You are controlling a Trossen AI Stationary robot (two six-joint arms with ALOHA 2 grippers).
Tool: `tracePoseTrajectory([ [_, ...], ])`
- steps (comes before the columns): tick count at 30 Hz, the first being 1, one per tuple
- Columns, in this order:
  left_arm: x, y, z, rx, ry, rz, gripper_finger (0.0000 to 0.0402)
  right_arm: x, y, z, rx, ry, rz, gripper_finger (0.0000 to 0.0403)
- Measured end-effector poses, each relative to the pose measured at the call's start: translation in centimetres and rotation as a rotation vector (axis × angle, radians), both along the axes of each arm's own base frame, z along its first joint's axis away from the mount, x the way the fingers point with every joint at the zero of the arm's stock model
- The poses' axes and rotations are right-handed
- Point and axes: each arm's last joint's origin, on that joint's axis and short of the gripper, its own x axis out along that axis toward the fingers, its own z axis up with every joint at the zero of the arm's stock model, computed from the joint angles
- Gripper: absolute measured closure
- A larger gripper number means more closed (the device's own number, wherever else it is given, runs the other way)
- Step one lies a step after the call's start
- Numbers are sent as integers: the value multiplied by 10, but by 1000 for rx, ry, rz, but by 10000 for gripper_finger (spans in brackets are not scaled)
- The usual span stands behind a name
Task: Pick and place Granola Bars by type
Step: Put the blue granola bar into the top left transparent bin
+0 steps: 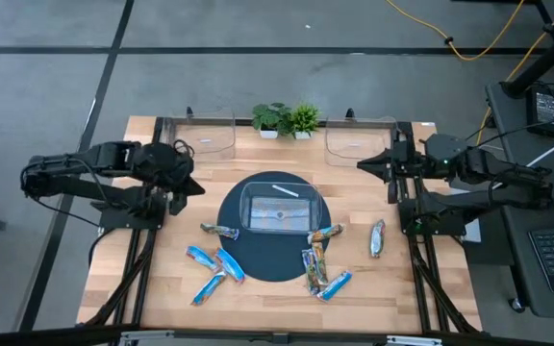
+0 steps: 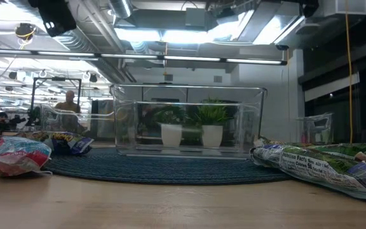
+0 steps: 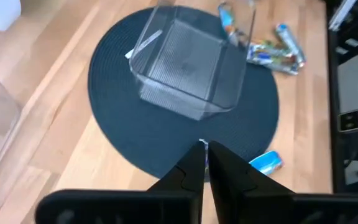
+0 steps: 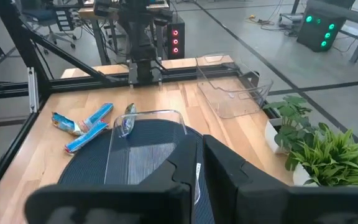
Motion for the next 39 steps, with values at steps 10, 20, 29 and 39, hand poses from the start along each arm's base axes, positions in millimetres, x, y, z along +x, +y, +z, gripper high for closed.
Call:
tracePoseTrajectory([
  [10, 20, 2, -19, 2, 192, 10, 268, 0, 0, -4, 5, 42, -1, 370],
  [20, 42, 2, -35, 3, 306, -5, 190, 0, 0, -5, 2, 50, 1, 370],
  [29, 58, -26, -93, -32, 424, -132, 167, -3, 0, -12, 9, 129, 0, 370],
  [39, 56, -47, -144, -9, 456, -103, 167, -4, 0, -13, 6, 141, 1, 370],
])
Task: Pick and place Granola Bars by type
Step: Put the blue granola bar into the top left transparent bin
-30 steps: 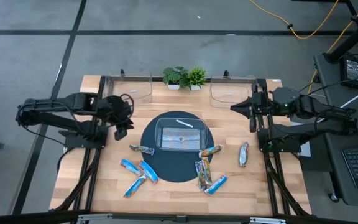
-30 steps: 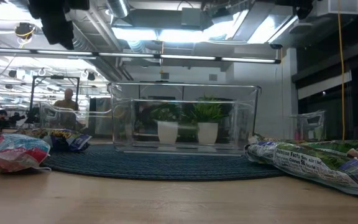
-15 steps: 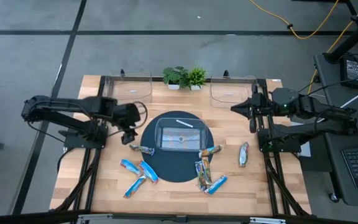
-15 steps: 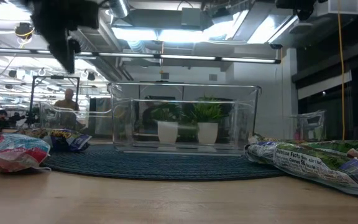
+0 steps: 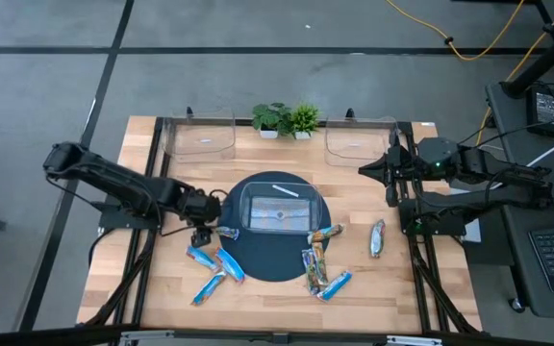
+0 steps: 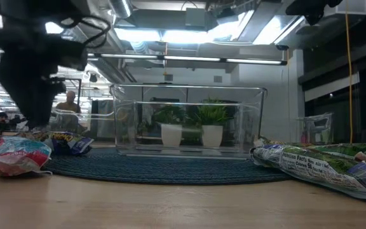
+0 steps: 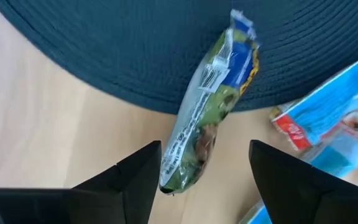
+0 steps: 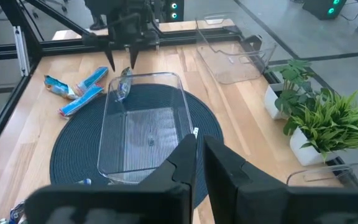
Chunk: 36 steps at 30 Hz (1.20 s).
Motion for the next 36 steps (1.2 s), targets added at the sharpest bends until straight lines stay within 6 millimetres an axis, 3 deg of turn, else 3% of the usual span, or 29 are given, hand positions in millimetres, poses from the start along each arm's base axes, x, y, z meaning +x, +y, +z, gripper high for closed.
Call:
tracePoseTrajectory([
  [13, 7, -8, -32, 100, 96, -8, 195, 0, 0, 0, -1, 0, 0, 370],
  [22, 12, -10, -40, 82, 113, 10, 277, 0, 0, 0, 2, 0, -2, 370],
  [29, 11, -12, -31, 29, 90, 14, 343, 0, 0, 0, 0, 0, -1, 370],
  [36, 10, -16, 12, 50, 22, -5, 362, 0, 0, 0, -1, 1, 0, 370],
])
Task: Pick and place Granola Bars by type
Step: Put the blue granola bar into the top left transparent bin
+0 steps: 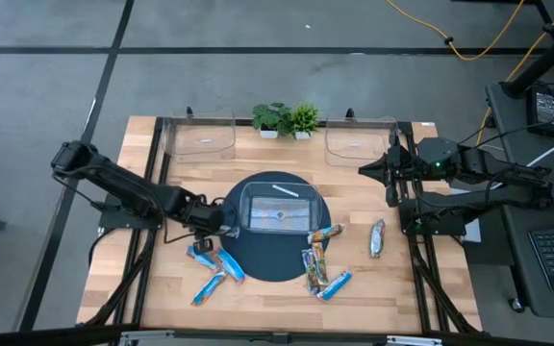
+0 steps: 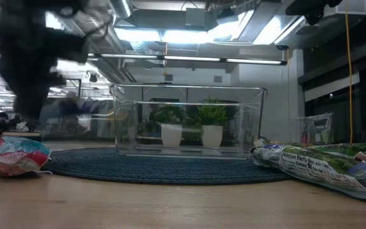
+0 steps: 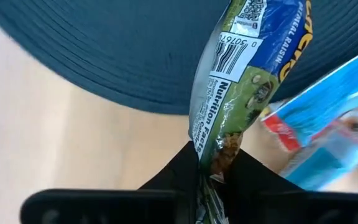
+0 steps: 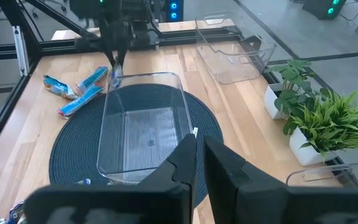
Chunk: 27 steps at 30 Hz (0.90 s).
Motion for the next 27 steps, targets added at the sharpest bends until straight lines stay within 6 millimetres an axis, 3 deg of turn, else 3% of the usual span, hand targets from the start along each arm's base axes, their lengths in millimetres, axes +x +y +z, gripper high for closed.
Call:
tracePoseTrajectory([
  [7, -9, 6, 55, 56, -129, 77, 360, 0, 0, 0, -3, 1, 1, 370],
  [12, -16, 12, 80, 123, -280, 182, 368, 0, 0, 0, -3, 1, 1, 370],
  [27, -18, 21, 96, 117, -448, 390, 368, 1, 0, 1, -1, -13, 0, 370],
])
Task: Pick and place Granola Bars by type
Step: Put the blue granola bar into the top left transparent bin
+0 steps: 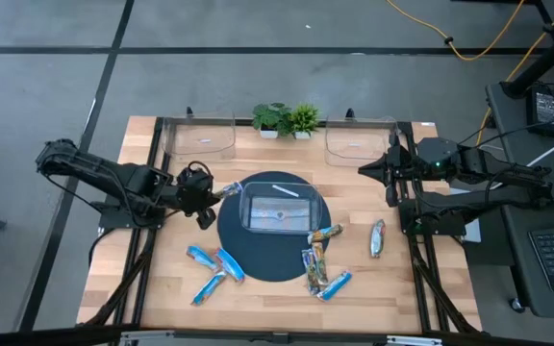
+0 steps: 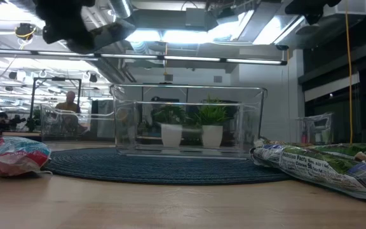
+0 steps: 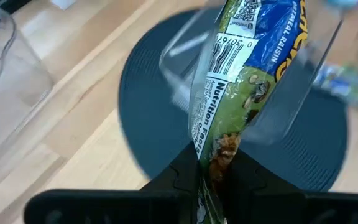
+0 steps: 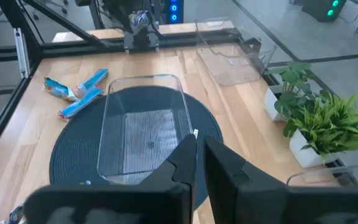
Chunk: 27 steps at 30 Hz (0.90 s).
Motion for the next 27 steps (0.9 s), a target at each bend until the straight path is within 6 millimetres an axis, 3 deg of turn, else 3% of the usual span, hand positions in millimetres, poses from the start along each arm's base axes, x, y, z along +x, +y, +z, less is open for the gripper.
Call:
tracePoseTrajectory([
  [4, 4, 11, 19, -10, -72, 51, 367, 0, 0, 0, 0, -2, 0, 370],
  [8, 4, 27, 52, 48, -126, 65, 370, 3, 0, -1, 28, 2, -12, 370],
  [16, -18, 67, 112, 147, -149, 212, 370, 16, -1, -7, 47, 56, -20, 370],
  [21, -36, 87, 129, 176, -81, 275, 370, 24, -2, -12, 7, 96, 1, 370],
  [27, -49, 108, 128, 232, 30, 326, 369, 26, -2, -13, 6, 106, 1, 370],
])
